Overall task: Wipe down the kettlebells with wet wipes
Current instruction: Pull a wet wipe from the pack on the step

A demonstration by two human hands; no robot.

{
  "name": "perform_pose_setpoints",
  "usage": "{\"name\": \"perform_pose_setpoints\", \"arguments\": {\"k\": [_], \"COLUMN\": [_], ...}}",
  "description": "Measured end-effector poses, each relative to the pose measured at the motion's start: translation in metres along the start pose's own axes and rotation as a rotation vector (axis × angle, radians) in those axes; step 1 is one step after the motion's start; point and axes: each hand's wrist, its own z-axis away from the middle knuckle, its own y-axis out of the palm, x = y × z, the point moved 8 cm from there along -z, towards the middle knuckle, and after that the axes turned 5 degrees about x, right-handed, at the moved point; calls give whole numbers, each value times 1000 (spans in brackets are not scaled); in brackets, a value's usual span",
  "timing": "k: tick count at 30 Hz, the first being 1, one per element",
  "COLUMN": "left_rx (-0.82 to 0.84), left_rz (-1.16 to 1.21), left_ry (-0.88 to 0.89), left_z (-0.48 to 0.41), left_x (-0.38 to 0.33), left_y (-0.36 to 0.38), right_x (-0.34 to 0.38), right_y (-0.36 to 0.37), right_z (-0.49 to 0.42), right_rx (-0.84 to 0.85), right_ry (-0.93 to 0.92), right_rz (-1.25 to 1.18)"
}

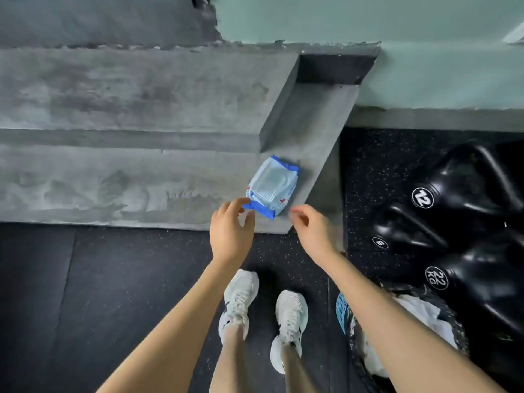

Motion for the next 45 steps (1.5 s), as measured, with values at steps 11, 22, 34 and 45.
{"name": "perform_pose_setpoints", "arguments": {"k": [11, 22, 34, 45], "left_rx": [79, 52, 43, 46], "left_rz": [13, -161, -470, -329], "left_ry": [-54, 49, 459, 161], "left_z": [-162, -193, -198, -195], "left_x": [88, 74, 25, 46], "left_y": [112, 118, 148, 144], "right_x": [-75, -78, -76, -126], "right_y": [85, 83, 49, 41], "right_z": [-176, -204, -159, -137], "right_rx": [-253, -519, -279, -314], "right_ry": [79, -75, 133, 323], "right_rz": [218, 175, -465, -405]}}
